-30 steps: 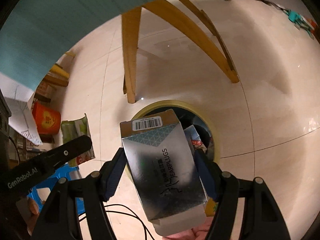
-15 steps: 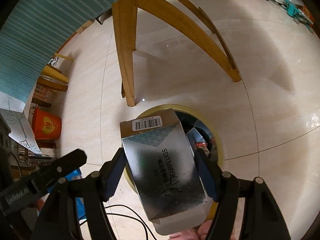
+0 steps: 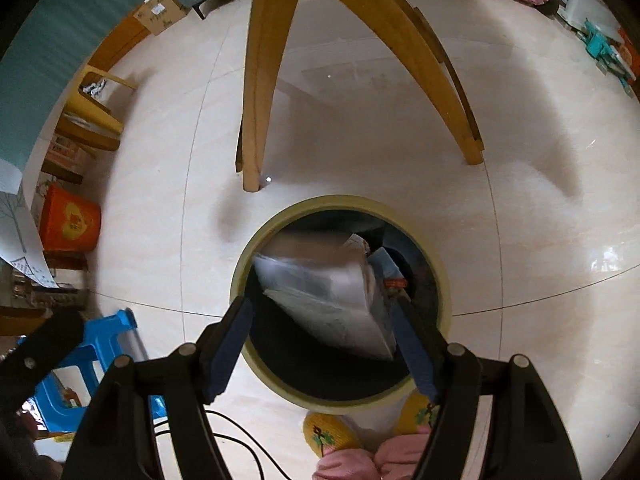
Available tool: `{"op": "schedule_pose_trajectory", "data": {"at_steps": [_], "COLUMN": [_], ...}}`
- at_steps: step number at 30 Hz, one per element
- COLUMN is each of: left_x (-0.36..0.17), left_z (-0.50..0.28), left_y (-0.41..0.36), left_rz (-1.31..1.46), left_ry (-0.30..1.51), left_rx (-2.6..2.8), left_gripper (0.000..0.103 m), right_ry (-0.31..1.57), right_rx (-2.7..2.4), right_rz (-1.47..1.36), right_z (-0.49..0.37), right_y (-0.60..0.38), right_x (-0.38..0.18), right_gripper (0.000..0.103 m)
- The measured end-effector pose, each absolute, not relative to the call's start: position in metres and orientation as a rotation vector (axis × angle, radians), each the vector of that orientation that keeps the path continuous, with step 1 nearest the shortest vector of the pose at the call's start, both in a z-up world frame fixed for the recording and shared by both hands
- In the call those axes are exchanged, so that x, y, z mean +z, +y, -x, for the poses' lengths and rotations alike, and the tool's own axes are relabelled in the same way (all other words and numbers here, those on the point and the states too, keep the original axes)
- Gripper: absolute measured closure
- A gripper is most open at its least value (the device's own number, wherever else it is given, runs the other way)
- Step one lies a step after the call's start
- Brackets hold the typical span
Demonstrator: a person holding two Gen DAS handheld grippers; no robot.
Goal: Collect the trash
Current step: 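Open both grippers to drop the wrapper and earplug box into the bin, then move both tools back over the table toward the cup and yellow wrapper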
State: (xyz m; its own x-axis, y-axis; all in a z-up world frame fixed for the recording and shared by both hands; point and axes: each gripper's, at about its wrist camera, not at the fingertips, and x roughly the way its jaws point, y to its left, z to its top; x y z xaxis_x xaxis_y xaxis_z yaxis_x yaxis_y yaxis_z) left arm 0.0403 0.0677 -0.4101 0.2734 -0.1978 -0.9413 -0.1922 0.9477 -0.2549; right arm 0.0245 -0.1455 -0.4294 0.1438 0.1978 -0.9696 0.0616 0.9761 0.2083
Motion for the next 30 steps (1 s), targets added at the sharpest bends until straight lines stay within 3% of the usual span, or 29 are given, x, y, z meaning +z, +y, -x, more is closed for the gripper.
{"op": "schedule_pose_trajectory", "data": {"at_steps": [14, 30], "left_x": [-0.360, -0.190], "left_z": [-0.024, 0.001], "left_y": [0.080, 0.069], "left_rz": [0.351, 0.272], "left_ry": [1.287, 1.143], "left_rx": [0.047, -0.042], "left_gripper": [0.022, 0.022], "right_ry": [1.424, 1.316], "right_rx": [0.114, 0.170], "right_rz": [-0.120, -0.067], "right_z": [-0.021, 0.005], "right_y": [-0.130, -0.119], "right_x": [-0.376, -0.211], "right_gripper": [0.031, 0.031]}}
